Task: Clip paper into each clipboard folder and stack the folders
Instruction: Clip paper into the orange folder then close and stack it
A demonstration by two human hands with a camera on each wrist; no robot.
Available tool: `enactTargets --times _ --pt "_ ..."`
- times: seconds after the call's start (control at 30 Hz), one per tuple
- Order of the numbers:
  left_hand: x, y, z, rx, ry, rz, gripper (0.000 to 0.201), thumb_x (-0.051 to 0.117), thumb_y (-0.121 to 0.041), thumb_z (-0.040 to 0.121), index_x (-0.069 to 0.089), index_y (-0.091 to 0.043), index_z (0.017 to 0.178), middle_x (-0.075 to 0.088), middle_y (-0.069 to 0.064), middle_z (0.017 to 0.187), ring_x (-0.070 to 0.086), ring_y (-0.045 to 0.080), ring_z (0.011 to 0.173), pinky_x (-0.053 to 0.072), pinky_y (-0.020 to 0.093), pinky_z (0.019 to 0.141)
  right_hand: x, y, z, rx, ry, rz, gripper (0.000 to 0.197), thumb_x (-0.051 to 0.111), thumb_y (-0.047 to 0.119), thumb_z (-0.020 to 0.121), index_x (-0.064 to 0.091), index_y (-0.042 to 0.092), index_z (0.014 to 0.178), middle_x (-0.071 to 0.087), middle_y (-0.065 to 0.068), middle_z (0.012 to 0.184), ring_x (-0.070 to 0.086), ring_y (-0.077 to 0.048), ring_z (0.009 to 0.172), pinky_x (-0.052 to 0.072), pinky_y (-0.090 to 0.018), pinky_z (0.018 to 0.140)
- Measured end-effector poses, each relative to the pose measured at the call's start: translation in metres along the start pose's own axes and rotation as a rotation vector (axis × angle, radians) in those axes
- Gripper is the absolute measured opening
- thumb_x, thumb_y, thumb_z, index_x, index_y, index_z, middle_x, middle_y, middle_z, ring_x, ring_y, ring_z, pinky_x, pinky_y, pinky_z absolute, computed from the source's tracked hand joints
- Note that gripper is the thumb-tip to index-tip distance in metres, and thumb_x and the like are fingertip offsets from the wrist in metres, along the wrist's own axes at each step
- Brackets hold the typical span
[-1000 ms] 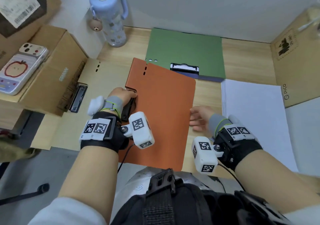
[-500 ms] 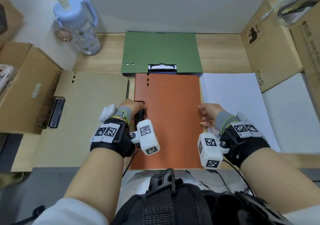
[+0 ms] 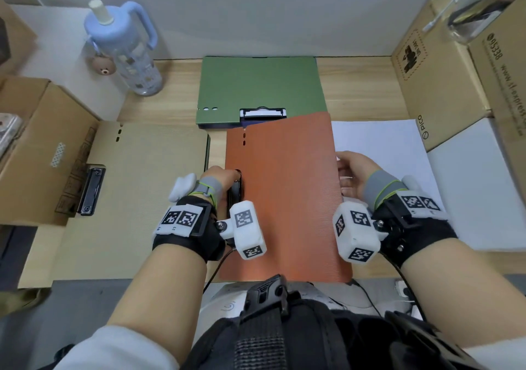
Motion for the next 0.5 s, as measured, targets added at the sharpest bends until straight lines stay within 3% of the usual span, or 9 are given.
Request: enactTargets --times 0.03,0.1,0.17,0.23,0.3,0.37,0.5 --pt "0.000 -0.004 -0.006 0.005 -0.002 0.003 0.019 0.054 -0.019 0.081 0.057 -0.001 0.076 0.055 0.014 0.072 0.053 0.026 0.066 0.042 0.028 0.071 0.000 0.003 -0.001 -0.011 0.020 0.020 0.036 0.047 0.036 0.092 0.046 0.019 0.060 0.046 0.004 0.042 0.033 -0.012 0.035 0.028 -0.017 0.042" --pt "0.000 -0.012 -0.017 0.020 0.013 -0.002 0.018 0.053 -0.018 0.086 0.056 -0.003 0.078 0.053 0.012 0.071 0.051 0.026 0.068 0.042 0.029 0.069 0.003 0.012 -0.007 -0.045 0.058 0.030 0.044 0.041 0.045 0.095 0.046 0.020 0.059 0.049 0.003 0.045 0.036 -0.013 0.038 0.027 -0.018 0.042" --pt "0.001 -0.021 -0.026 0.065 0.051 -0.020 0.019 0.054 -0.020 0.089 0.058 -0.004 0.097 0.056 0.012 0.089 0.053 0.028 0.082 0.048 0.032 0.071 0.010 0.021 -0.012 -0.081 0.108 0.031 0.046 0.039 0.049 0.095 0.048 0.022 0.060 0.049 0.000 0.055 0.038 -0.015 0.043 0.029 -0.020 0.045" --pt "0.000 -0.035 -0.037 0.151 0.076 -0.069 0.030 0.056 -0.024 0.091 0.055 -0.010 0.118 0.055 0.010 0.103 0.053 0.026 0.093 0.053 0.037 0.075 0.018 0.031 -0.020 -0.113 0.166 0.029 0.044 0.039 0.046 0.096 0.046 0.023 0.059 0.046 -0.001 0.056 0.038 -0.013 0.037 0.031 -0.014 0.040" --pt "-0.002 -0.051 -0.051 0.240 0.102 -0.148 0.039 0.060 -0.029 0.090 0.052 -0.016 0.126 0.055 0.006 0.112 0.054 0.023 0.102 0.053 0.040 0.076 0.030 0.042 -0.030 -0.157 0.248 0.024 0.041 0.039 0.042 0.097 0.043 0.023 0.061 0.043 -0.001 0.052 0.039 -0.011 0.032 0.034 -0.010 0.035" --pt "-0.005 -0.066 -0.069 0.294 0.149 -0.226 0.046 0.062 -0.033 0.089 0.049 -0.019 0.130 0.057 0.004 0.124 0.055 0.023 0.113 0.053 0.039 0.072 0.042 0.053 -0.041 -0.215 0.319 0.012 0.037 0.037 0.036 0.098 0.049 0.020 0.067 0.052 0.003 0.045 0.047 -0.008 0.029 0.039 -0.011 0.035" --pt "-0.020 -0.079 -0.092 0.375 0.143 -0.229 0.056 0.067 -0.035 0.084 0.043 -0.023 0.133 0.055 0.003 0.129 0.055 0.024 0.116 0.051 0.052 0.090 0.065 0.066 -0.058 -0.326 0.415 0.005 0.032 0.039 0.028 0.098 0.060 0.014 0.078 0.067 0.005 0.051 0.060 -0.007 0.038 0.048 -0.016 0.040"
Point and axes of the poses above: each hand's wrist, its own z-axis towards the middle knuckle, its own x-axis out of the palm, y = z × x, the point moved 2 cm from there along z, towards the middle knuckle
